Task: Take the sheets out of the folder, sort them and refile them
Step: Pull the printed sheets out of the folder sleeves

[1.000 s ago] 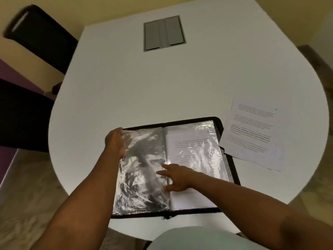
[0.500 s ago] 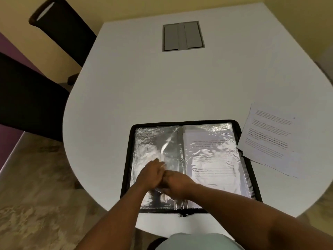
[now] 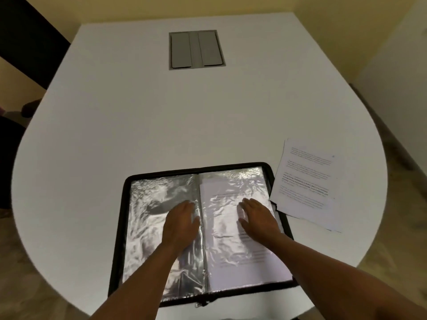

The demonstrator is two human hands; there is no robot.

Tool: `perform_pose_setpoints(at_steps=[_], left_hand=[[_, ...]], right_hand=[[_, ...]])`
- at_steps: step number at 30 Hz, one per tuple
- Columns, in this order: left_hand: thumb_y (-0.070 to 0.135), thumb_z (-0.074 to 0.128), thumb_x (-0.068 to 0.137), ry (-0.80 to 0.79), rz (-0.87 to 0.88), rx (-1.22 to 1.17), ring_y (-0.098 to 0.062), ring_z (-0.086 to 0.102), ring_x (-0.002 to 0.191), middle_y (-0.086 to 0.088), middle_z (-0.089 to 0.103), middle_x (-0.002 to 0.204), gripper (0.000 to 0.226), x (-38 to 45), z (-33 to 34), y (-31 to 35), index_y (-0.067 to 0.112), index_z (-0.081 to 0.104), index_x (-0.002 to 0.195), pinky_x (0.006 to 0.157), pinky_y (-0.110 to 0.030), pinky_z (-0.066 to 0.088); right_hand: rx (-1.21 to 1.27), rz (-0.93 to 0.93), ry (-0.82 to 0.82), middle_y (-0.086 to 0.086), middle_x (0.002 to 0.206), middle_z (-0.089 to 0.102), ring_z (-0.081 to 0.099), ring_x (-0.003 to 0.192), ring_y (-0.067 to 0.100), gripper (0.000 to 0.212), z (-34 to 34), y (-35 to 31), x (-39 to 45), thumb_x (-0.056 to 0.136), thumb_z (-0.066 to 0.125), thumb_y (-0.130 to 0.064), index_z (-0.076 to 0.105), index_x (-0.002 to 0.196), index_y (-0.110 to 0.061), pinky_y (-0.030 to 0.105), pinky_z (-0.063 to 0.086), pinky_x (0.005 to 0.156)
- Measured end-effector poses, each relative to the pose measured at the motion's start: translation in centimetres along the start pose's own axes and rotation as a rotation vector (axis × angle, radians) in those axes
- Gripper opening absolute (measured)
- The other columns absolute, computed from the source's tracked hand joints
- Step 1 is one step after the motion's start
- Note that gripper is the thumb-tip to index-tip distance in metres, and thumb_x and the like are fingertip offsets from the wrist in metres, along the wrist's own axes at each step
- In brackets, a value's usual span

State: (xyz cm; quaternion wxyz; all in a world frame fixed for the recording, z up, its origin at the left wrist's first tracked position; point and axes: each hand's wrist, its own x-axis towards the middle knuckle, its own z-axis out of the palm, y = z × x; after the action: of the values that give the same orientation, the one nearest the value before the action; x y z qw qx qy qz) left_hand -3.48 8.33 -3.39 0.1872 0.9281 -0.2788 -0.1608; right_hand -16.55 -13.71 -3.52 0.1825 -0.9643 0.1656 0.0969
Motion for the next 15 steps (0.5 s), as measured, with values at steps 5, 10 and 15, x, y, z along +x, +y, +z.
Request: perform_pose_setpoints(at_steps=[5, 10, 15], left_hand=[[0.032, 0.049, 0.097, -0.058, 0.051, -0.039, -0.02, 0.024, 0.145, -0.004, 0.028, 0.156, 0.056, 3.5, 1.2, 4.5, 0.015, 0.034, 0.148, 0.119, -0.034, 0.015], [0.032, 0.043, 0.099, -0.065, 0.089, 0.037, -0.017, 0.012, 0.148, -0.002, 0.014, 0.161, 0.058, 6.7, 2.1, 6.4, 0.017, 0.025, 0.151, 0.119, -0.032, 0.006], [0.024, 0.067, 0.087, 0.033, 0.218, 0.21, -0.028, 0.053, 0.126, -0.013, 0.054, 0.137, 0.051, 9.0, 2.5, 6.7, 0.007, 0.054, 0.133, 0.11, -0.045, 0.033]], right_hand=[[-0.049, -0.066, 0.037, 0.004, 0.157, 0.033, 0.027, 0.146, 0.022, 0.057, -2.3, 3.5, 2.7, 0.097, 0.052, -0.039, 0.039, 0.148, -0.018, 0.036, 0.021, 0.118], [-0.017, -0.02, 0.036, 0.004, 0.161, 0.021, 0.015, 0.149, 0.022, 0.065, -3.3, 5.0, 5.8, 0.098, 0.049, -0.042, 0.024, 0.154, -0.019, 0.036, 0.012, 0.12], [-0.105, -0.088, 0.082, 0.006, 0.151, 0.043, 0.033, 0.143, 0.024, 0.061, -2.4, 5.6, 8.1, 0.096, 0.054, -0.042, 0.038, 0.148, -0.014, 0.037, 0.011, 0.117]])
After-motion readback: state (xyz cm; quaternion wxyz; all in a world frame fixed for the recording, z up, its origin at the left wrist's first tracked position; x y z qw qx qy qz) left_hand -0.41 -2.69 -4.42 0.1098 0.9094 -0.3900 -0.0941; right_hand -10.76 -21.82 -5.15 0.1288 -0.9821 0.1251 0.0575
